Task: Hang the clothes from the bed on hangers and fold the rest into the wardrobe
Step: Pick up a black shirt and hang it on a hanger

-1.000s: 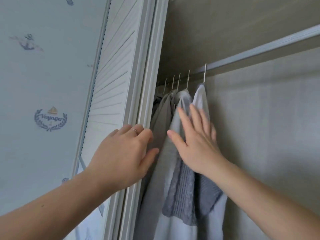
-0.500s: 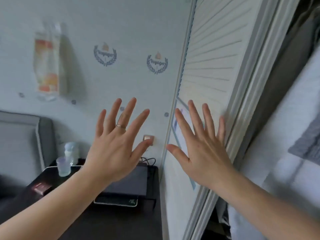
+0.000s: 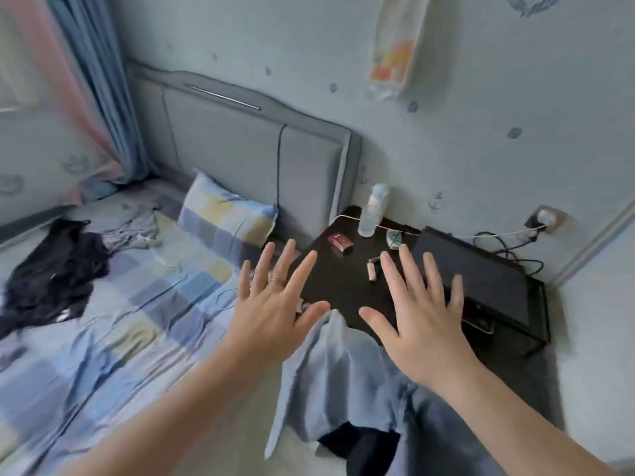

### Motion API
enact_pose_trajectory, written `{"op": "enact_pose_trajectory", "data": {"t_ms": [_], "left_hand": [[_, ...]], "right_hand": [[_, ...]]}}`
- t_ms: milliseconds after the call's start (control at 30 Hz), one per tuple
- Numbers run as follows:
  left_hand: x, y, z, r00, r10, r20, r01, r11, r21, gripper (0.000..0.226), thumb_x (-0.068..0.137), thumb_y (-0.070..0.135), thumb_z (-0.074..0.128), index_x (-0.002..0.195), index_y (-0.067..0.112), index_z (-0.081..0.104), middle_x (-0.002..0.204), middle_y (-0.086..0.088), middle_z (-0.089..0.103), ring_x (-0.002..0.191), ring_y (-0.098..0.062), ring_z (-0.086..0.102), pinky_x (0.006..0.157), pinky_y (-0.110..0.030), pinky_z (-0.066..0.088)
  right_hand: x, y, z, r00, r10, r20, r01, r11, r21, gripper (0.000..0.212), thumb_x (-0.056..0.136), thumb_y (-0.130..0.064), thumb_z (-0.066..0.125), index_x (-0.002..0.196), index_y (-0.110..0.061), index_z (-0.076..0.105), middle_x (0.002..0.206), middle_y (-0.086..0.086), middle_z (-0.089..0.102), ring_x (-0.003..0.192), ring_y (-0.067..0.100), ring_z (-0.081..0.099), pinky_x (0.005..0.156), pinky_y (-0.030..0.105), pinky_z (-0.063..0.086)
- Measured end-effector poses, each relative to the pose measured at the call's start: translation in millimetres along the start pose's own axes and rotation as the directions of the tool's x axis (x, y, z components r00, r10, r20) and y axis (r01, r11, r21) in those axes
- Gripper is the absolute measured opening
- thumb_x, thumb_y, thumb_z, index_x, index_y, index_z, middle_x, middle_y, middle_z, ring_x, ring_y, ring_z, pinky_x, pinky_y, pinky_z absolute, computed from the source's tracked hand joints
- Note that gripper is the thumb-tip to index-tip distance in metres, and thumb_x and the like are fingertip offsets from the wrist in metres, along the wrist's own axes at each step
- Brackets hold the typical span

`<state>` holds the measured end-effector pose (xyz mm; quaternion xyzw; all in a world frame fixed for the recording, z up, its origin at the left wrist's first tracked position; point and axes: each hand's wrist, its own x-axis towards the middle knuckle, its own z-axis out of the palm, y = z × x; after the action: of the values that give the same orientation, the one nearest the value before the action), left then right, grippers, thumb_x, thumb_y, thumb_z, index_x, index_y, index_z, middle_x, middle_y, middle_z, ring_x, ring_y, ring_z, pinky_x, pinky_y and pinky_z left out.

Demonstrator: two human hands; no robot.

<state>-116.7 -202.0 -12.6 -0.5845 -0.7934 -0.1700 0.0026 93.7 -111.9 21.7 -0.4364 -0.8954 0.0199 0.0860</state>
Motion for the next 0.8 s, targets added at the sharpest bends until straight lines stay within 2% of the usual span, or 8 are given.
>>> {"op": "enact_pose_trajectory", "data": {"t_ms": [100, 300, 433, 533, 667, 800], "left_hand": [[-42.3, -86.7, 1.4, 0.988, -0.134, 0.074, 0.132, 0.991, 0.029, 0.083, 0.079, 0.082, -0.009, 0.155, 0.048, -0.012, 0.165, 0.012, -0.024, 0.148, -0.017, -0.032, 0.122, -0.05, -0.014], [-122.9, -219.7, -8.4, 0.91, -0.406, 0.083, 0.404, 0.914, 0.039, 0.082, 0.081, 0.083, -0.004, 0.155, 0.049, -0.011, 0.165, 0.013, -0.021, 0.148, -0.016, -0.032, 0.121, -0.048, -0.016], [-167.1, -280.4, -13.1, 0.816, -0.573, 0.079, 0.571, 0.819, 0.048, 0.082, 0.081, 0.084, -0.004, 0.155, 0.049, -0.011, 0.165, 0.014, -0.02, 0.148, -0.014, -0.033, 0.12, -0.047, -0.016], [-192.3, -317.9, -17.0, 0.73, -0.68, 0.074, 0.679, 0.733, 0.033, 0.086, 0.079, 0.086, -0.005, 0.156, 0.047, -0.007, 0.166, 0.013, -0.016, 0.15, -0.015, -0.027, 0.12, -0.048, -0.013], [-213.7, -364.6, -20.0, 0.629, -0.773, 0.079, 0.775, 0.632, 0.014, 0.092, 0.075, 0.088, -0.007, 0.157, 0.046, -0.004, 0.167, 0.012, -0.013, 0.152, -0.016, -0.023, 0.121, -0.049, -0.009], [-213.6, -416.8, -23.1, 0.57, -0.818, 0.077, 0.821, 0.571, -0.022, 0.095, 0.073, 0.089, -0.012, 0.157, 0.045, -0.002, 0.168, 0.01, -0.011, 0.152, -0.017, -0.021, 0.121, -0.049, -0.007]], "right_hand": [[17.5, -75.9, 43.1, 0.991, -0.091, 0.102, 0.086, 0.995, 0.055, 0.081, 0.083, -0.08, 0.001, 0.152, -0.043, -0.022, 0.164, -0.012, -0.023, 0.15, 0.019, -0.026, 0.118, 0.06, -0.009], [49.6, -221.5, 103.4, 0.915, -0.312, 0.257, 0.296, 0.95, 0.098, 0.084, 0.077, -0.082, -0.008, 0.149, -0.042, -0.026, 0.163, -0.012, -0.027, 0.149, 0.02, -0.027, 0.117, 0.061, -0.012], [69.3, -296.7, 130.5, 0.837, -0.442, 0.323, 0.413, 0.897, 0.158, 0.085, 0.076, -0.083, -0.007, 0.149, -0.044, -0.027, 0.161, -0.014, -0.03, 0.147, 0.016, -0.033, 0.115, 0.058, -0.019], [85.0, -346.2, 152.1, 0.766, -0.522, 0.374, 0.487, 0.852, 0.192, 0.079, 0.084, -0.081, 0.005, 0.148, -0.046, -0.028, 0.161, -0.015, -0.03, 0.146, 0.016, -0.035, 0.114, 0.056, -0.023], [108.9, -407.4, 183.0, 0.672, -0.598, 0.436, 0.565, 0.795, 0.221, 0.077, 0.092, -0.077, 0.016, 0.149, -0.047, -0.027, 0.161, -0.016, -0.03, 0.148, 0.016, -0.031, 0.115, 0.056, -0.021], [141.4, -462.6, 212.9, 0.598, -0.637, 0.486, 0.603, 0.757, 0.25, 0.078, 0.094, -0.075, 0.02, 0.152, -0.044, -0.022, 0.162, -0.016, -0.029, 0.149, 0.017, -0.028, 0.117, 0.058, -0.017]]}}
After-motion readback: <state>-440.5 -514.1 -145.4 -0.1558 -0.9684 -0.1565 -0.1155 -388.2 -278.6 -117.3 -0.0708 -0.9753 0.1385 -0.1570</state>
